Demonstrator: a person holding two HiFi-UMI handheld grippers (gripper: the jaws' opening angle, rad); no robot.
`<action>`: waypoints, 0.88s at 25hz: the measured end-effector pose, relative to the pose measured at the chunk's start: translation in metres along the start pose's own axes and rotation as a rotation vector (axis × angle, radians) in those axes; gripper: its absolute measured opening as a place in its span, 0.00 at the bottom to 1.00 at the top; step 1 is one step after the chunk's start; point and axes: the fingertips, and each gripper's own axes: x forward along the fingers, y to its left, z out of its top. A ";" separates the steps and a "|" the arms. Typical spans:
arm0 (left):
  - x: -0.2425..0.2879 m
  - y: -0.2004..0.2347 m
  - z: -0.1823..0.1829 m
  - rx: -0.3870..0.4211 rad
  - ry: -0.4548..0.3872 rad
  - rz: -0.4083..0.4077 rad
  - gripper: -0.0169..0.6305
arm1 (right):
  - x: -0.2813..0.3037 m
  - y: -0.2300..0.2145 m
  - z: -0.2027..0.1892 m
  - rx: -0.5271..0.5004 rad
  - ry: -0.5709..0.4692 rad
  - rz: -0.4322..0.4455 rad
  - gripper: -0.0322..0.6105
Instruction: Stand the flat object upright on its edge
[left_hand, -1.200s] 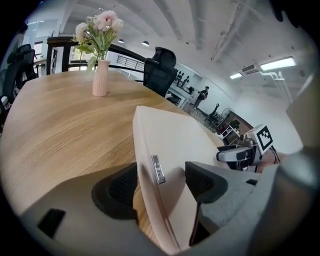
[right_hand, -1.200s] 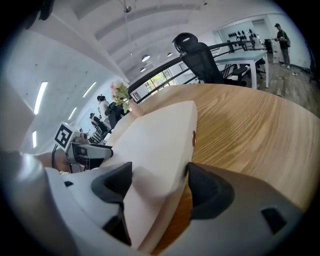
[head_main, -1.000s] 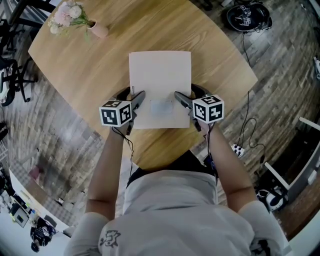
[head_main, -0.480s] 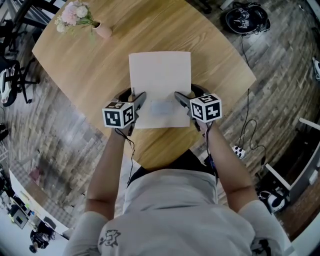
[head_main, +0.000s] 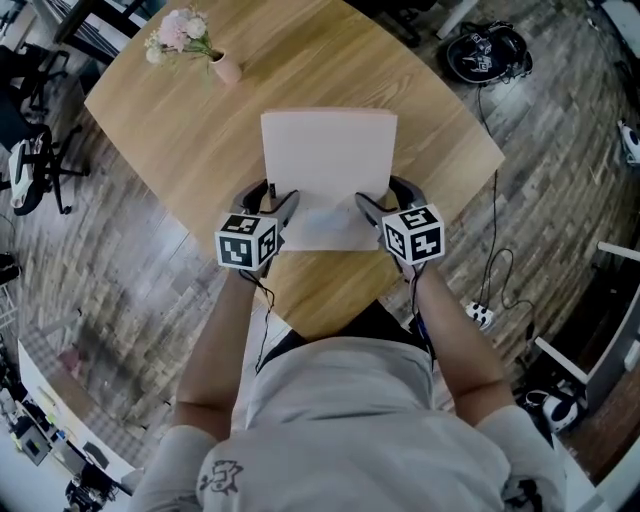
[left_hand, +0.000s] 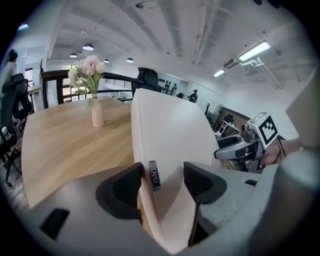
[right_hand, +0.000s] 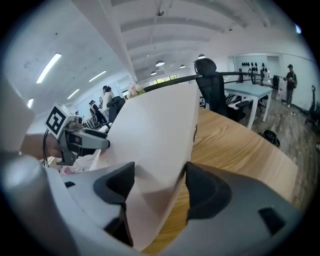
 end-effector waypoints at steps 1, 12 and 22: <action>-0.005 -0.003 0.003 0.016 -0.019 0.000 0.45 | -0.006 0.003 0.002 -0.020 -0.016 -0.015 0.56; -0.044 -0.022 0.017 0.154 -0.169 0.018 0.44 | -0.047 0.027 0.008 -0.157 -0.161 -0.133 0.52; -0.058 -0.034 0.013 0.261 -0.275 0.031 0.44 | -0.064 0.038 0.006 -0.281 -0.283 -0.230 0.51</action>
